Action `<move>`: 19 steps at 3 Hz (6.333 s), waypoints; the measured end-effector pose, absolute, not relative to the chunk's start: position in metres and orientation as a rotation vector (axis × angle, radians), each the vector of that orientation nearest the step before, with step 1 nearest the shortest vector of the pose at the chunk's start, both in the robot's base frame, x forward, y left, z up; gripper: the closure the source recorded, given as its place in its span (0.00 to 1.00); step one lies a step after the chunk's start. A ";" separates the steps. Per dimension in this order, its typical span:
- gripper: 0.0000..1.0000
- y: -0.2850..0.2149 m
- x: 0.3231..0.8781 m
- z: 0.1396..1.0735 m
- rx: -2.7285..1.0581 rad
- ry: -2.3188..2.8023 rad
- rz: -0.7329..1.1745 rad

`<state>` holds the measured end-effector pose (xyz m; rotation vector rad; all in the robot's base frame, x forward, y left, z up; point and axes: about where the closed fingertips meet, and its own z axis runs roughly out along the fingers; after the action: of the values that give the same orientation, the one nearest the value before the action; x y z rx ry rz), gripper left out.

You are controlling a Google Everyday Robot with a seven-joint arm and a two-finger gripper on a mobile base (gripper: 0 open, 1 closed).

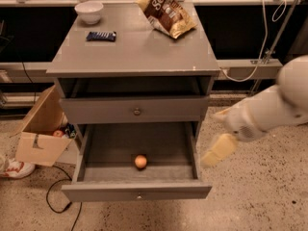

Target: Pick orange from middle drawer and place on counter

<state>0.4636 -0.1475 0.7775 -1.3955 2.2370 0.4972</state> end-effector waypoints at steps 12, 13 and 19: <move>0.02 0.065 0.633 0.390 -1.309 2.088 0.604; 0.24 0.071 0.632 0.380 -1.314 2.100 0.598; 1.00 -0.123 0.598 0.667 -1.525 1.684 0.576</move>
Offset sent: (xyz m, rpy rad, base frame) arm 0.0289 0.0307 -0.0453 0.0993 0.0036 -0.0361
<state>0.5976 -0.1231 0.6673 -1.5250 1.6837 0.5757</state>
